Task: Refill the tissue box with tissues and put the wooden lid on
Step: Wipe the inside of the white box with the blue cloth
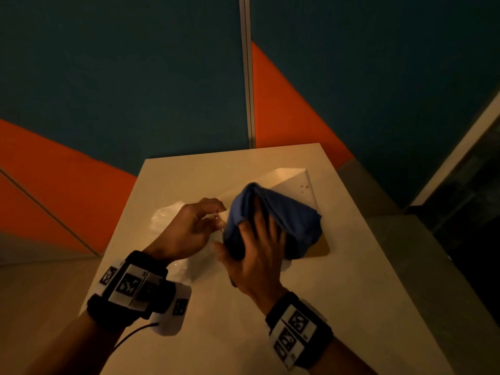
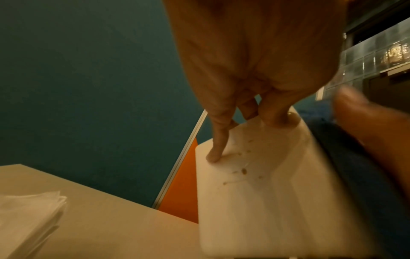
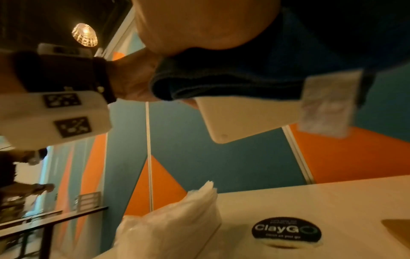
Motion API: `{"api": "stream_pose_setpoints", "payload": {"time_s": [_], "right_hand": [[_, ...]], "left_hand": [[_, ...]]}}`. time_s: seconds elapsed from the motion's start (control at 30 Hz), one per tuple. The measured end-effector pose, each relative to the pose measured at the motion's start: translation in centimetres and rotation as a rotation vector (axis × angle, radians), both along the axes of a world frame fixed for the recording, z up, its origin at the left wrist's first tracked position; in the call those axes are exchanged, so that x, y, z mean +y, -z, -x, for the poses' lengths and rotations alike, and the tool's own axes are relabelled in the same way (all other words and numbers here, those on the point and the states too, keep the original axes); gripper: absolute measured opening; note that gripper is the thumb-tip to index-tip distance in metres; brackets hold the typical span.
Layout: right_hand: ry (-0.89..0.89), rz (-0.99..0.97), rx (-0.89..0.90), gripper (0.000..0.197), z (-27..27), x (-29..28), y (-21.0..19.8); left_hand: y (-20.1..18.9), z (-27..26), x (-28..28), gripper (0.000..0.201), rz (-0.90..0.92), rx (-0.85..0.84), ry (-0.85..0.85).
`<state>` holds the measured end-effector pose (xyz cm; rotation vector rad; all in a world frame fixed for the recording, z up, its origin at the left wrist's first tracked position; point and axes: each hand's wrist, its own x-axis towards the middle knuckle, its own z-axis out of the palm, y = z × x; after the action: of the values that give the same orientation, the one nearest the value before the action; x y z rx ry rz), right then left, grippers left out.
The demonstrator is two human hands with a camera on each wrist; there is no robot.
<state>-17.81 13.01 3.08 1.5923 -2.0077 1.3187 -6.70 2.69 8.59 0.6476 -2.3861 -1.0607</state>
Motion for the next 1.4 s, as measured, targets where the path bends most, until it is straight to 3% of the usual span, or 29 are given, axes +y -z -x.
{"api": "stream_pose_setpoints", "payload": {"time_s": [0.1,0.17,0.27,0.37,0.43,0.53,0.63,0.73,0.87,0.93,1.0,1.13,1.23,1.33,1.4], "right_hand": [[-0.034,0.041,0.001,0.056,0.2,0.0,0.5],[0.027,0.077,-0.118,0.055,1.1,0.0,-0.3],[0.178,0.012,-0.402,0.062,3.8,-0.8,-1.6],[-0.12,0.102,-0.856,0.04,6.9,-1.2,-4.1],[-0.149,-0.092,-1.187,0.039,8.2,-0.5,-6.1],[-0.127,-0.151,-1.343,0.024,9.1,0.9,-7.1],[-0.168,-0.174,-1.362,0.017,9.1,0.7,-6.7],[-0.134,-0.279,-1.379,0.029,8.5,0.3,-5.4],[-0.029,-0.139,-1.333,0.032,7.0,0.1,-4.4],[-0.035,-0.08,-1.314,0.025,5.5,0.3,-4.4],[-0.037,-0.061,-1.303,0.035,3.6,0.3,-4.2],[-0.073,0.108,-1.189,0.076,0.5,0.8,-3.5],[-0.045,0.155,-0.862,0.078,-0.4,2.2,-2.7],[0.002,0.067,-0.711,0.079,0.2,3.0,-2.0],[0.01,0.07,-0.773,0.077,1.8,2.8,-2.0]], "left_hand": [[0.0,-0.1,0.5,0.019,0.082,0.015,0.024],[-0.5,-0.5,0.8,0.015,0.128,0.026,0.078],[-1.3,-1.4,1.3,0.015,0.125,0.02,0.12],[-1.6,-2.5,1.2,0.023,0.137,0.033,0.133],[-1.7,-3.1,0.9,0.027,0.119,0.051,0.137],[-1.7,-3.7,0.1,0.025,0.066,0.027,0.095],[-1.2,-4.0,-0.7,0.02,0.097,-0.029,0.081],[-1.8,-3.7,-0.8,0.025,0.322,-0.168,-0.015],[-2.1,-1.1,2.4,0.057,0.404,-0.465,-0.165],[-0.9,0.6,4.2,0.091,0.613,-0.609,-0.198],[0.3,2.5,5.7,0.109,0.715,-0.657,-0.258],[1.5,4.5,6.4,0.084,0.796,-0.484,-0.342],[2.3,3.1,4.8,0.072,0.859,-0.207,-0.258],[1.8,2.2,3.7,0.057,0.621,0.052,-0.202],[1.9,1.7,3.3,0.078,0.508,0.073,-0.181]]}}
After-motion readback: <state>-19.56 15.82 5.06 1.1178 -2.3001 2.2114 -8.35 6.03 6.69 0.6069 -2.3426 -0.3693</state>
